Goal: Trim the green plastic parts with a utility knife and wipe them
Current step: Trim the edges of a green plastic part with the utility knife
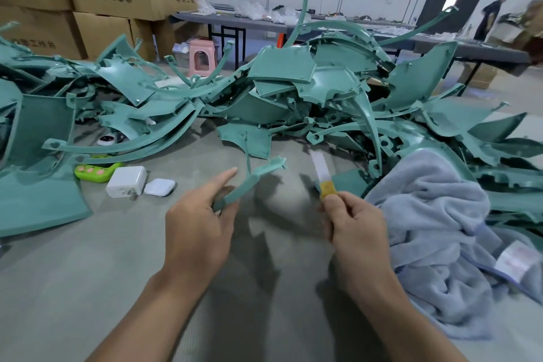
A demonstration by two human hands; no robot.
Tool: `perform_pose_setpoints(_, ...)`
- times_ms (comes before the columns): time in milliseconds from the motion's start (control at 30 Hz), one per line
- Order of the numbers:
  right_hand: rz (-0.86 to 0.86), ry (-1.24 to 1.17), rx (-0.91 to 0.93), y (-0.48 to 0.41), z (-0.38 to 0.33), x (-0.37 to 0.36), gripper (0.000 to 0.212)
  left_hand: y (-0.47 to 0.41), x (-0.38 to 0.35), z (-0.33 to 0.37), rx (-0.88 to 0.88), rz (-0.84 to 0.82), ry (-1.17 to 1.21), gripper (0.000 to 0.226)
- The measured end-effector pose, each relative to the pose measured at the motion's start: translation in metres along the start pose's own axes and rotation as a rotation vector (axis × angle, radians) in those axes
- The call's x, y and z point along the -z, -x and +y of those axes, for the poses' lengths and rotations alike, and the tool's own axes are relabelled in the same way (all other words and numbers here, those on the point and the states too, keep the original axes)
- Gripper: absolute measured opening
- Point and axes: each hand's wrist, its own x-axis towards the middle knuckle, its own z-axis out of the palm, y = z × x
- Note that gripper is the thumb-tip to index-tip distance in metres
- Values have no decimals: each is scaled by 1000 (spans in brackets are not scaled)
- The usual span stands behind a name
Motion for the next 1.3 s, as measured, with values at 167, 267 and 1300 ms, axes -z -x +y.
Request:
perform_pose_setpoints(167, -260, -574, -89, 5, -20, 10, 10, 1, -4, 7, -200, -3, -178, 39)
perform_pose_setpoints(267, -375, -795, -359, 7, -24, 15, 28, 2, -6, 8, -351, 13, -219, 38)
perform_pose_setpoints(1300, 43, -387, -138, -3, -20, 33, 32, 14, -14, 45, 63, 35, -401, 35)
